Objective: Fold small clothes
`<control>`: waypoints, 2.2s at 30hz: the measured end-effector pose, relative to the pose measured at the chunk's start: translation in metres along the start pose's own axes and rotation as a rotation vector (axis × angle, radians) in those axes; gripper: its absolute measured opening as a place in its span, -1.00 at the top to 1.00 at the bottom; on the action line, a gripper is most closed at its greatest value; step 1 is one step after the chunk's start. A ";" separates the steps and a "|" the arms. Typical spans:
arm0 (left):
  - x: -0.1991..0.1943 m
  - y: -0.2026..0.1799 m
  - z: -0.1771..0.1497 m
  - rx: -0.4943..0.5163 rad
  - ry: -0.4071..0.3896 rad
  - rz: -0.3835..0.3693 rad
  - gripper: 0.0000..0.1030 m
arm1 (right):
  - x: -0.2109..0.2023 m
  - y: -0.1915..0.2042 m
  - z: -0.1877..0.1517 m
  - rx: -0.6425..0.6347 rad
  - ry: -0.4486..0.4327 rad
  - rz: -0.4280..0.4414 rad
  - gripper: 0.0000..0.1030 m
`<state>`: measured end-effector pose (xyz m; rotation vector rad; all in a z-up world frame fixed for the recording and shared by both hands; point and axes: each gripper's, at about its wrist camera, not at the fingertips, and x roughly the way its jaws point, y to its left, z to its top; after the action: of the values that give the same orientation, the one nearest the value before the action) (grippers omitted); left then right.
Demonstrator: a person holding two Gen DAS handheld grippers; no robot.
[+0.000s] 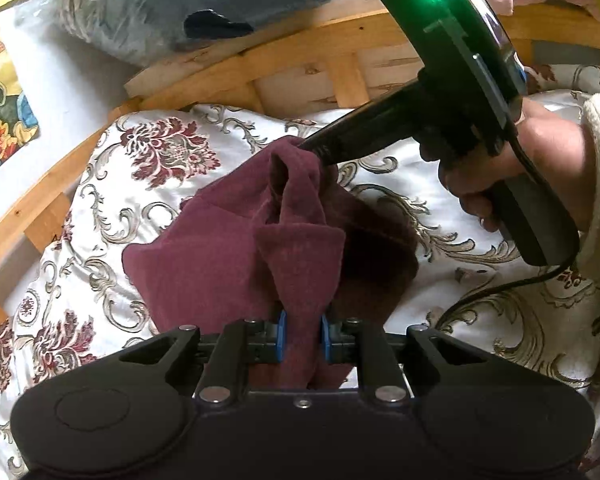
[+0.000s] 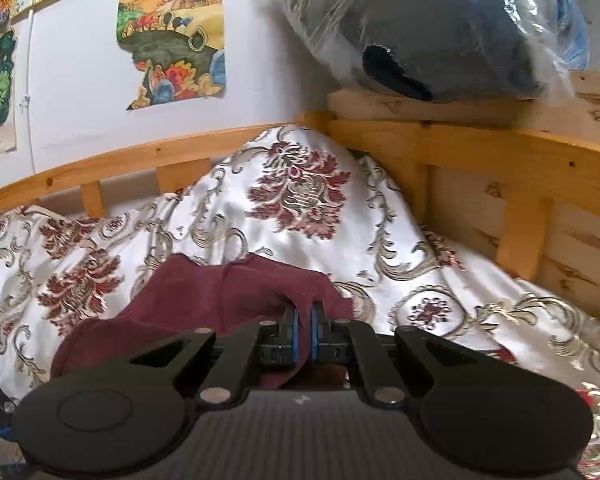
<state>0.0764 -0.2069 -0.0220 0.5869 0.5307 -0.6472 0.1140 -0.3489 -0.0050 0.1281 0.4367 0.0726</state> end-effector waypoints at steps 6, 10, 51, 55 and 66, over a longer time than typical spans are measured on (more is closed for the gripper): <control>0.011 0.008 -0.009 -0.096 0.003 -0.060 0.59 | 0.004 -0.005 -0.005 0.030 0.070 -0.017 0.86; 0.009 0.008 -0.014 -0.121 -0.017 -0.077 0.48 | 0.008 -0.009 -0.007 0.048 0.080 -0.015 0.85; 0.015 0.062 -0.053 -0.649 0.090 0.032 -0.98 | 0.007 -0.005 -0.015 0.019 0.127 0.035 -0.98; 0.018 0.065 -0.053 -0.671 0.108 0.021 -0.98 | 0.006 -0.015 -0.009 0.092 0.063 0.059 -1.00; 0.022 0.068 -0.056 -0.707 0.137 0.007 -0.99 | 0.040 -0.029 -0.008 0.262 0.003 0.030 -0.79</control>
<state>0.1225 -0.1349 -0.0530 -0.0357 0.8330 -0.3736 0.1479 -0.3728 -0.0326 0.3929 0.4462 0.0451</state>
